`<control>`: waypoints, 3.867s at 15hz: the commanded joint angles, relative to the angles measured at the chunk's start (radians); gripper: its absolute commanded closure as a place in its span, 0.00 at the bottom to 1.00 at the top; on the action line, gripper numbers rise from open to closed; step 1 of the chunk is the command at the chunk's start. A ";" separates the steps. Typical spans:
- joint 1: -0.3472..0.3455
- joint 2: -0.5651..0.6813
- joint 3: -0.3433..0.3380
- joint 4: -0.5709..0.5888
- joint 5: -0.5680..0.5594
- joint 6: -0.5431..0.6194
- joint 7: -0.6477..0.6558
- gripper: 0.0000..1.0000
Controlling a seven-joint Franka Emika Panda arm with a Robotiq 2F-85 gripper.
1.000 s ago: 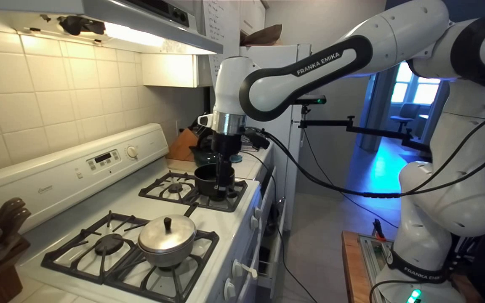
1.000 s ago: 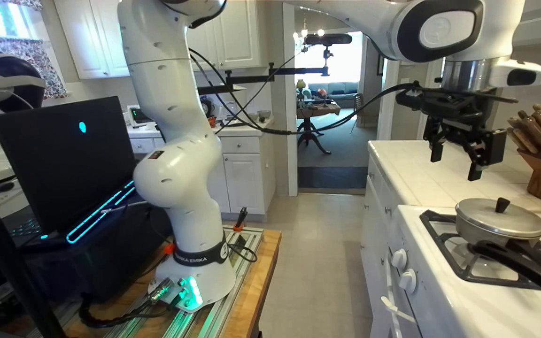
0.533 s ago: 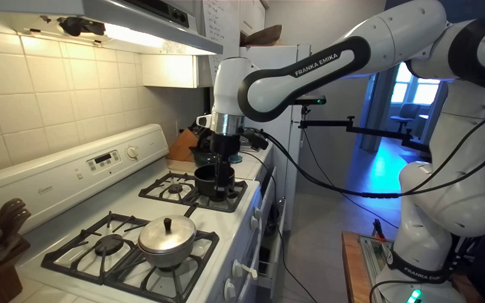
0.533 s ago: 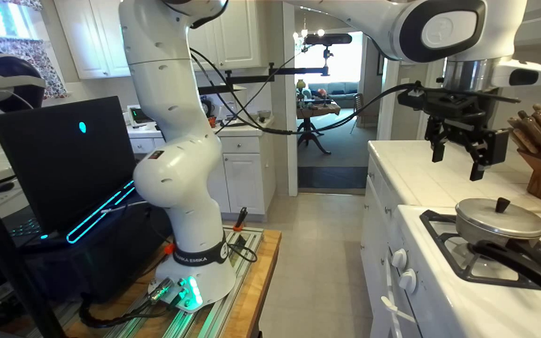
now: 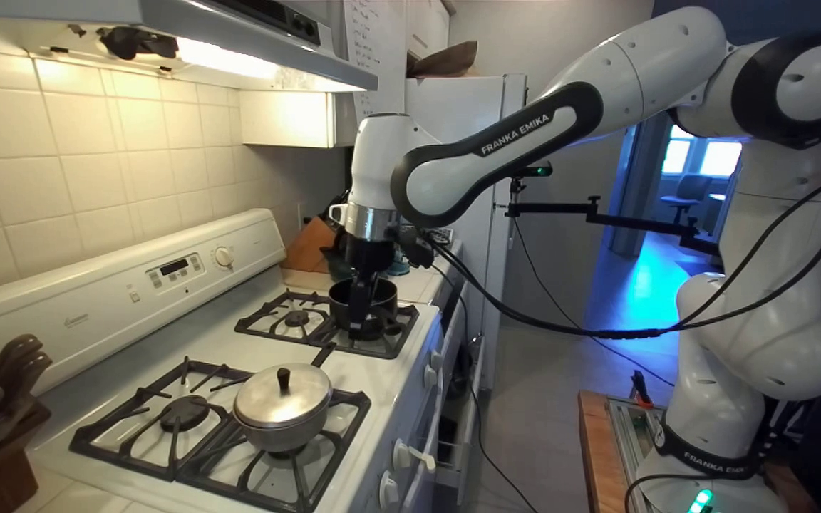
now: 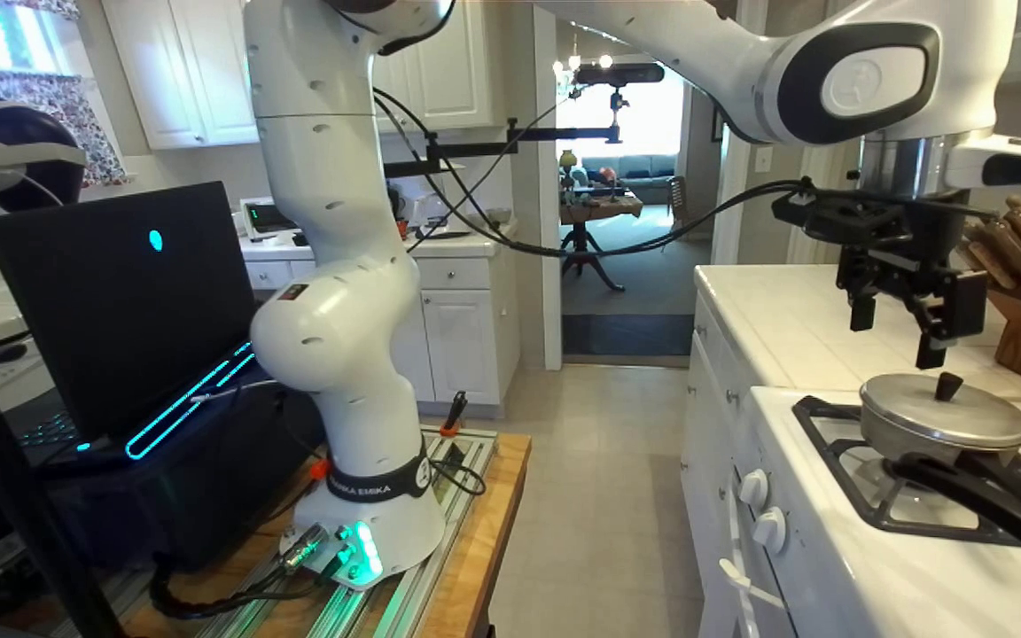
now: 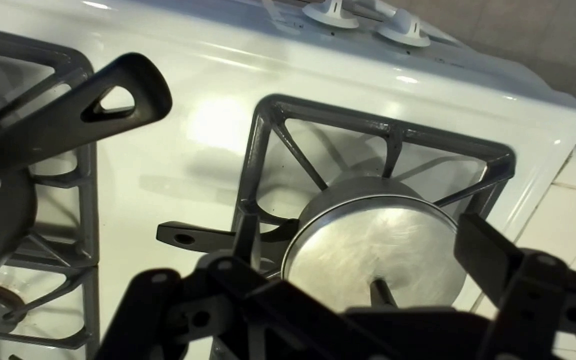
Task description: Take the lid off the pan
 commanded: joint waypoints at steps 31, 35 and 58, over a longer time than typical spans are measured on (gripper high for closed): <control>0.058 0.423 0.038 0.378 -0.020 0.129 0.031 0.72; 0.059 0.426 0.034 0.384 -0.024 0.127 0.037 0.98; 0.141 0.434 0.057 0.520 -0.060 0.088 0.062 0.94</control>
